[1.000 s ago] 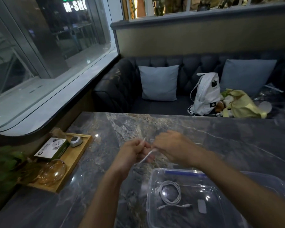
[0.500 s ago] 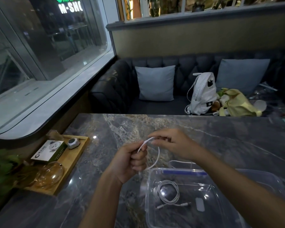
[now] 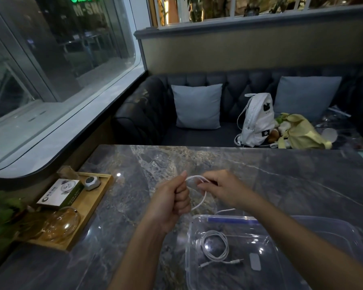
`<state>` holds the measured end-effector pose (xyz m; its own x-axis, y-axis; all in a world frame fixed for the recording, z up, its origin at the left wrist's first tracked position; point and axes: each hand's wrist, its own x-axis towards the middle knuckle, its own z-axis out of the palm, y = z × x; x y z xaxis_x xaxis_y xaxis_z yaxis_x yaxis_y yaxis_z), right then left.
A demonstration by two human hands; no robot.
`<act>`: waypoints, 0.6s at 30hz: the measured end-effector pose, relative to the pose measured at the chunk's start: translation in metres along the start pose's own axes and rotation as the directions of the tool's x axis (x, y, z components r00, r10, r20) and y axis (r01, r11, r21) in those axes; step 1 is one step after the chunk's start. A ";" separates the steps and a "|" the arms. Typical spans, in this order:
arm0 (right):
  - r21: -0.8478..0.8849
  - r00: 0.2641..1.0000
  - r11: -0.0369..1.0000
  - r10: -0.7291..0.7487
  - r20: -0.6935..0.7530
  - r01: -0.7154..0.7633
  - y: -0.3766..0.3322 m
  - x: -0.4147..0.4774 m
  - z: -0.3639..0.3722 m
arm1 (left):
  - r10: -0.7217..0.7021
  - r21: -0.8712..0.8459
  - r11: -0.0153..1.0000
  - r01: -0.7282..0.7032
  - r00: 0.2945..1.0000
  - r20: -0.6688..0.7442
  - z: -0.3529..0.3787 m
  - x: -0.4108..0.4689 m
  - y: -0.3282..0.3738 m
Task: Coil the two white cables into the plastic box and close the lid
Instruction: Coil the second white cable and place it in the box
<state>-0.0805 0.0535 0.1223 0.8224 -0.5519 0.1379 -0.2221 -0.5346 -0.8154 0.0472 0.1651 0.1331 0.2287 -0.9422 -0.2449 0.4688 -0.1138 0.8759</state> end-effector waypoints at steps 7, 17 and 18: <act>-0.028 0.993 0.995 0.101 0.061 -0.099 0.007 -0.007 0.002 | -0.121 -0.040 0.992 0.123 0.991 0.060 -0.002 0.001 -0.005; 0.661 0.991 0.738 0.105 0.088 -0.137 -0.001 -0.010 -0.008 | 0.024 -0.029 0.999 -0.020 0.988 0.154 -0.001 -0.002 -0.004; 0.652 0.990 0.745 0.116 0.077 -0.138 -0.002 -0.010 -0.008 | 0.019 -0.019 1.000 -0.015 0.983 0.181 -0.002 -0.002 -0.004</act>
<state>-0.0923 0.0544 0.1271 0.8289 -0.5594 -0.0016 0.0625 0.0955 -0.9935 0.0464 0.1682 0.1298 0.0790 -0.9857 -0.1491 0.4814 -0.0932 0.8715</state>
